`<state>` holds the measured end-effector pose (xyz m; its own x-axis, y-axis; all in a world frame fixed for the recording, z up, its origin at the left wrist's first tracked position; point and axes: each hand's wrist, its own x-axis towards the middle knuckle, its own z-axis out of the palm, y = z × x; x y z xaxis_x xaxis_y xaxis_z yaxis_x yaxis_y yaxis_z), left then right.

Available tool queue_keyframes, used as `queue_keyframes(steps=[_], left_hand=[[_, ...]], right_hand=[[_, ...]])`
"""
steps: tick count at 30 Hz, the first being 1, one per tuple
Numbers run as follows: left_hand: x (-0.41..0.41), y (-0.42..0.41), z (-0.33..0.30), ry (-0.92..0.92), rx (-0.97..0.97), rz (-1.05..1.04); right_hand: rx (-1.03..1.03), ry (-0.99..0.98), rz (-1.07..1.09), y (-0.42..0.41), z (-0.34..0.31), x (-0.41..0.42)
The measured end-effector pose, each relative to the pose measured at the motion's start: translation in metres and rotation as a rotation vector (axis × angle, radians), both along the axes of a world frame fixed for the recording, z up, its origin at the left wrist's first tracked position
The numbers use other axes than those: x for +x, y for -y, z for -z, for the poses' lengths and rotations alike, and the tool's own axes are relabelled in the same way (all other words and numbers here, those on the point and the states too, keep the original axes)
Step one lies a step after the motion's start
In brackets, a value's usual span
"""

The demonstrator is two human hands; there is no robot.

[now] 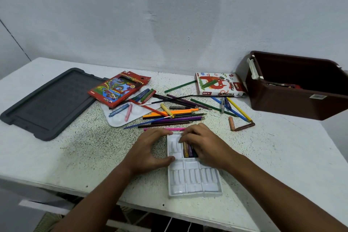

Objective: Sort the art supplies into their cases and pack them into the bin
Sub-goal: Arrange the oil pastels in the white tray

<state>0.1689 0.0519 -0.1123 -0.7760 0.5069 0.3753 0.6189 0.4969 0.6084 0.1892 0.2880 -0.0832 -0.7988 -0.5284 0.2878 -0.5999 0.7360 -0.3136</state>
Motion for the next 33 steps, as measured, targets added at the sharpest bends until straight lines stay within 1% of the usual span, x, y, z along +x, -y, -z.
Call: queue_keyframes(steps=[6,14,23,29,31,33], left_hand=[[0.000,-0.001,-0.001,-0.008,0.002,0.002],[0.000,0.000,0.000,-0.001,0.004,0.007],[-0.001,0.001,0.001,0.007,-0.006,0.006],[-0.001,0.000,0.001,0.008,-0.002,0.003],[0.000,0.000,0.001,0.012,-0.002,0.005],[0.000,0.000,0.000,0.015,0.002,0.003]], right_hand=[[-0.018,0.016,-0.008,-0.002,0.000,0.003],[-0.025,-0.016,-0.019,-0.006,0.004,0.010],[0.019,-0.029,-0.022,-0.007,0.006,0.012],[0.017,0.049,-0.011,-0.007,0.001,0.011],[-0.065,0.102,0.059,-0.011,-0.005,0.008],[-0.132,0.121,0.242,-0.022,-0.009,-0.002]])
